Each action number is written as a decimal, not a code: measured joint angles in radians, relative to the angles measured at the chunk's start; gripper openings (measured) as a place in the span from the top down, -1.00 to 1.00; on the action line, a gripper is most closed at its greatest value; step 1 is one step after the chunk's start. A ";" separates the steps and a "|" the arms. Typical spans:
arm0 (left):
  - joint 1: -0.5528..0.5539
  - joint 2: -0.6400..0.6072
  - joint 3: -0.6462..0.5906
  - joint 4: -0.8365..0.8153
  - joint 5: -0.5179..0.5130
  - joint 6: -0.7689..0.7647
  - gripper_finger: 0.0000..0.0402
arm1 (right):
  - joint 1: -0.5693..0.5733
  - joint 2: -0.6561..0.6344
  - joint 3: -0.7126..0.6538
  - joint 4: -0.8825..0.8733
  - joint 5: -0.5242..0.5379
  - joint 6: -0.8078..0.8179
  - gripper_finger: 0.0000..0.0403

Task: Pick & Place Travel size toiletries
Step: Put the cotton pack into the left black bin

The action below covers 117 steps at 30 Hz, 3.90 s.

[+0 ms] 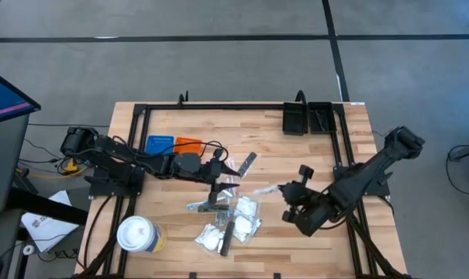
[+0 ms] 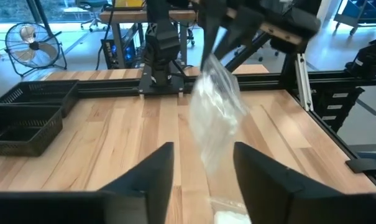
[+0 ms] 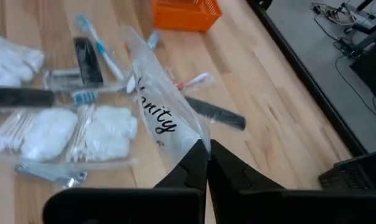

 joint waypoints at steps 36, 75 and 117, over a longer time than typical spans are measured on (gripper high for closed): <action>0.050 0.287 0.000 0.393 0.135 0.017 -0.13 | -0.072 -0.012 0.000 0.133 0.051 -0.113 1.00; 0.059 0.286 0.000 0.394 0.179 -0.032 0.99 | -0.046 -0.011 -0.001 0.123 0.047 -0.116 0.54; 0.107 0.286 0.000 0.344 0.302 -0.143 1.00 | -0.327 0.055 0.244 -0.003 -0.611 -0.532 -0.29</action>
